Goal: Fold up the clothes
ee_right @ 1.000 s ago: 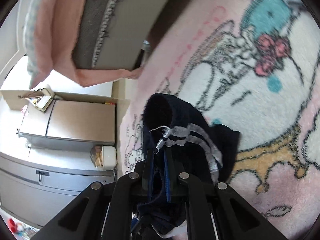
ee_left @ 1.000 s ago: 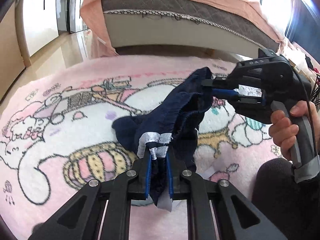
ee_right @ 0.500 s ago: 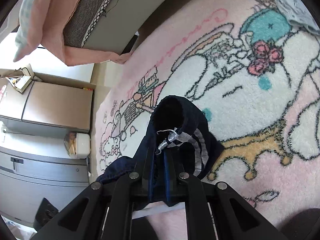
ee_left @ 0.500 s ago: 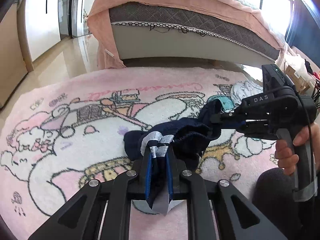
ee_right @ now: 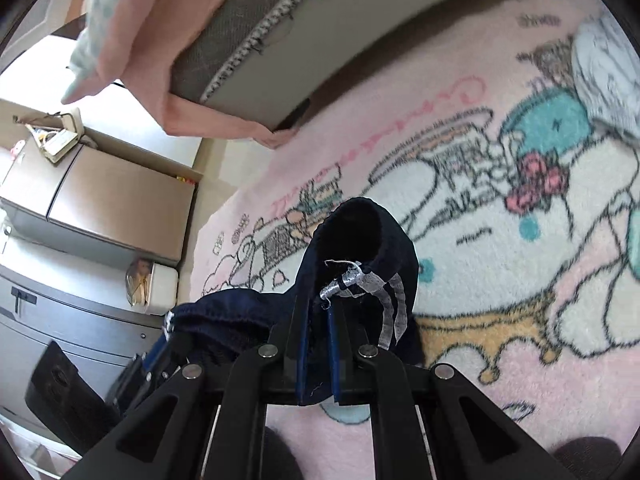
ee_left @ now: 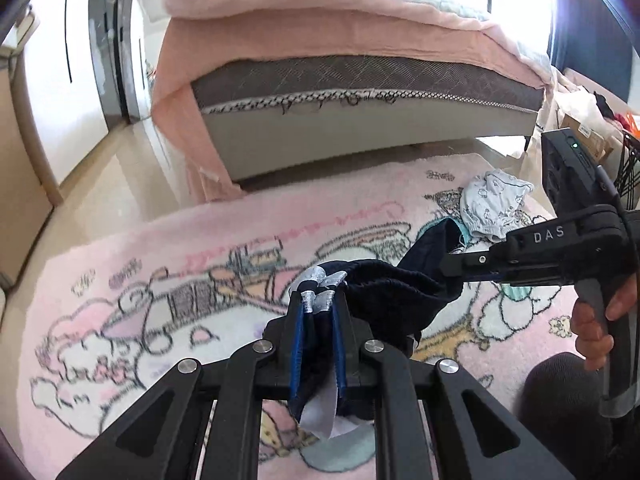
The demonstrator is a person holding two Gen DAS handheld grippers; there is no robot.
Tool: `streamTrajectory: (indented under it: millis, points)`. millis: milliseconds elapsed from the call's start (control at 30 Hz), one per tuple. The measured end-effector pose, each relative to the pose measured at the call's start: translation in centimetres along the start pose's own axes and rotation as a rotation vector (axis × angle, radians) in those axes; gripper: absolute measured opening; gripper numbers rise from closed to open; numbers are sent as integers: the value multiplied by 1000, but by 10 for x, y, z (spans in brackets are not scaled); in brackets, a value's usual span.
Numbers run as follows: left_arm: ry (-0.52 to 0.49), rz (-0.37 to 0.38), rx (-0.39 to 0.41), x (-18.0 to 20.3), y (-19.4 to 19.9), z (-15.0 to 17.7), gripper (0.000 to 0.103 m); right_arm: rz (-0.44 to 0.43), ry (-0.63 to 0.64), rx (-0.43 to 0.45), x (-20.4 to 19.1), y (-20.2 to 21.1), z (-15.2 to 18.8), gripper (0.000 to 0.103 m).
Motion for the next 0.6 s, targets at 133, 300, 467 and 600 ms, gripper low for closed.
streamTrajectory:
  millis: [133,300,467,600]
  points:
    - [-44,-9,23,-6,-5,-17,11,4,40,29,-13,3,-11,7]
    - [-55,-19,21,-17,-20,-31,11,9,74,41,-25,0,-24,7]
    - [-61,-19,27,-26,-35,-47,11,17,98,48,-32,-8,-37,7]
    - [-99,-35,33,-29,-49,-58,11,23,116,54,-37,-17,-49,7]
Point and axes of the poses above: each gripper's, at about its wrist camera, not at the fingertips, and y roughly against the way its jaws point, x to its right, z to its underside, the point moved 2 cm from there along -y, roughly the way its jaws point, and after that the axes turned 11 degrees about x, right-handed, at the moved point
